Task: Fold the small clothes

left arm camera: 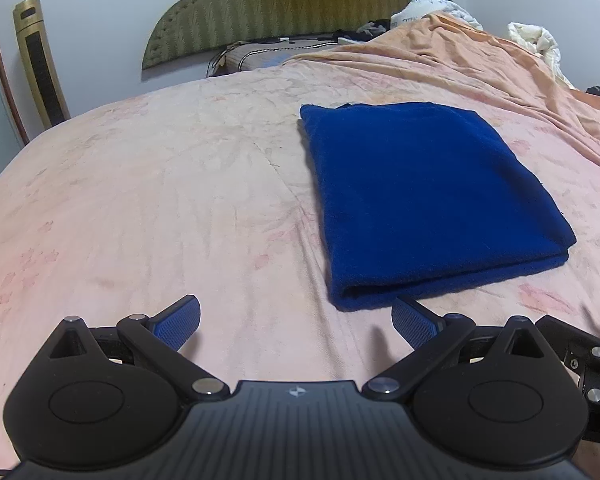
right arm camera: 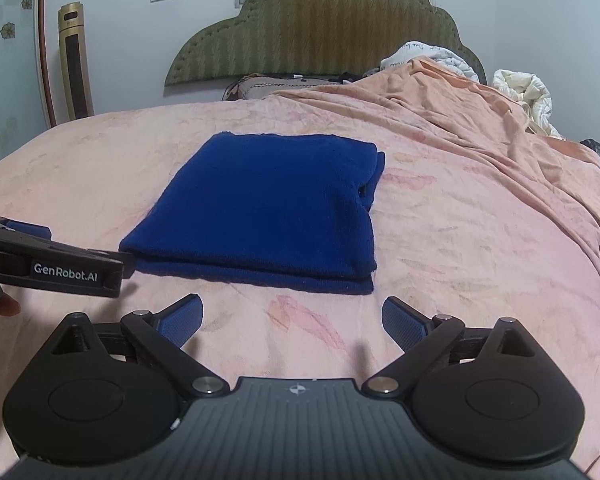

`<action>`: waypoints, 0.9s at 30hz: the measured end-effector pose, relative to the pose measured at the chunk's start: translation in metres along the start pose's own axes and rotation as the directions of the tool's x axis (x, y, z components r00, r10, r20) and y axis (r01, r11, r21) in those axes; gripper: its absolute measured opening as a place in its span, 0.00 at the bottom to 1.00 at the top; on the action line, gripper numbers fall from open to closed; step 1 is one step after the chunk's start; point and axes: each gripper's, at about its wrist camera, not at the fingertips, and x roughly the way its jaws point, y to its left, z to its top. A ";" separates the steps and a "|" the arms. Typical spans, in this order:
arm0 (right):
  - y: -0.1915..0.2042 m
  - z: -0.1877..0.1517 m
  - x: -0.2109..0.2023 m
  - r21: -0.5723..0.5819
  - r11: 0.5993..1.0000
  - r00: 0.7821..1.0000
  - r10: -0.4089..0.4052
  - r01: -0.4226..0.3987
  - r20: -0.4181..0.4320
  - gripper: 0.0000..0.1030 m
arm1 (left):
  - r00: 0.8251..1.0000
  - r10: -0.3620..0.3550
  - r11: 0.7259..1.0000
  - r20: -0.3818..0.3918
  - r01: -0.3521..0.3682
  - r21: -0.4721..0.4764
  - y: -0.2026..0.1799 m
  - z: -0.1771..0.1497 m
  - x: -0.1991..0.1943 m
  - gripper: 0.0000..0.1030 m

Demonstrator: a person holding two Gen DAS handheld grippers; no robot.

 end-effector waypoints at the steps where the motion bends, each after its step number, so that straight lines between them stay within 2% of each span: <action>1: 0.000 0.000 0.001 0.001 1.000 1.000 -0.001 0.001 -0.002 0.95 | 1.000 0.001 1.000 -0.001 -0.001 -0.002 0.000 0.000 0.000 1.00; 27: -0.010 -0.005 0.008 0.046 0.999 1.000 -0.020 0.021 -0.014 0.99 | 1.000 0.017 1.000 -0.010 -0.017 0.004 -0.003 -0.004 0.004 1.00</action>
